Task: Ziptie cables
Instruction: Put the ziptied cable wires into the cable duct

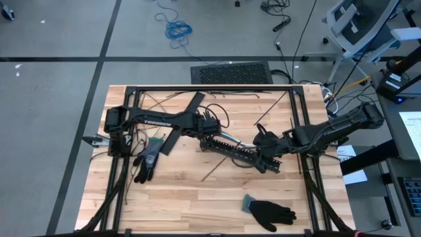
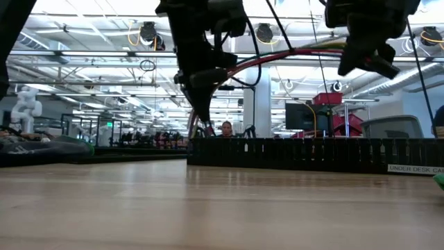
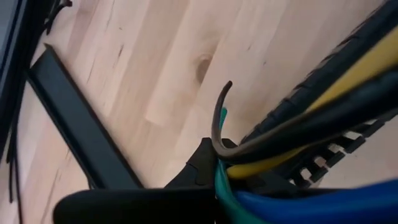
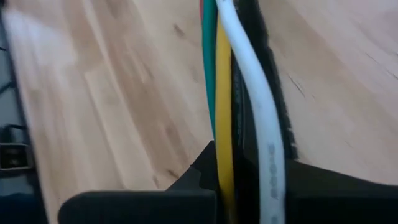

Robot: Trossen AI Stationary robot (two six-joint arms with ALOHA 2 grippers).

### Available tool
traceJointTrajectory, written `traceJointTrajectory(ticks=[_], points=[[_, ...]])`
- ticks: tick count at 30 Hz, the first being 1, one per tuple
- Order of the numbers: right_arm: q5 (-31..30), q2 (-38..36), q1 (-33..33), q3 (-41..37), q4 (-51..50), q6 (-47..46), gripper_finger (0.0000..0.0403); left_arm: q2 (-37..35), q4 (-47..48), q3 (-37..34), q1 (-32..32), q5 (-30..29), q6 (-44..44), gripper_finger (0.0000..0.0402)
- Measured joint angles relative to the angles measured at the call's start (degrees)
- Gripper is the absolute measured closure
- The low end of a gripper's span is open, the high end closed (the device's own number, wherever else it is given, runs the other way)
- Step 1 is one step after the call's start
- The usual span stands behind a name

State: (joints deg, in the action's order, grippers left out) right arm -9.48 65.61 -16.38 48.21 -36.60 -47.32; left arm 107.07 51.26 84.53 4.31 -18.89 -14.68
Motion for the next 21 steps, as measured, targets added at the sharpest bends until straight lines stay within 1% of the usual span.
traceJointTrajectory(ticks=[6, 11, 21], points=[[0.78, 1.83, 0.01, 0.00, -3.66, -0.09, 0.0403, 0.72, -0.94, 0.00, -0.35, 2.22, 0.04, 0.0394], [0.95, 3.69, -1.53, 0.00, -5.99, -0.74, 0.0403, 1.30, -1.74, 0.00, -1.11, 4.11, 0.54, 0.0394], [0.38, 9.16, -3.22, -0.02, -8.35, -3.26, 0.0403, 4.13, -2.56, 0.00, -2.25, 5.40, 1.68, 0.0394]])
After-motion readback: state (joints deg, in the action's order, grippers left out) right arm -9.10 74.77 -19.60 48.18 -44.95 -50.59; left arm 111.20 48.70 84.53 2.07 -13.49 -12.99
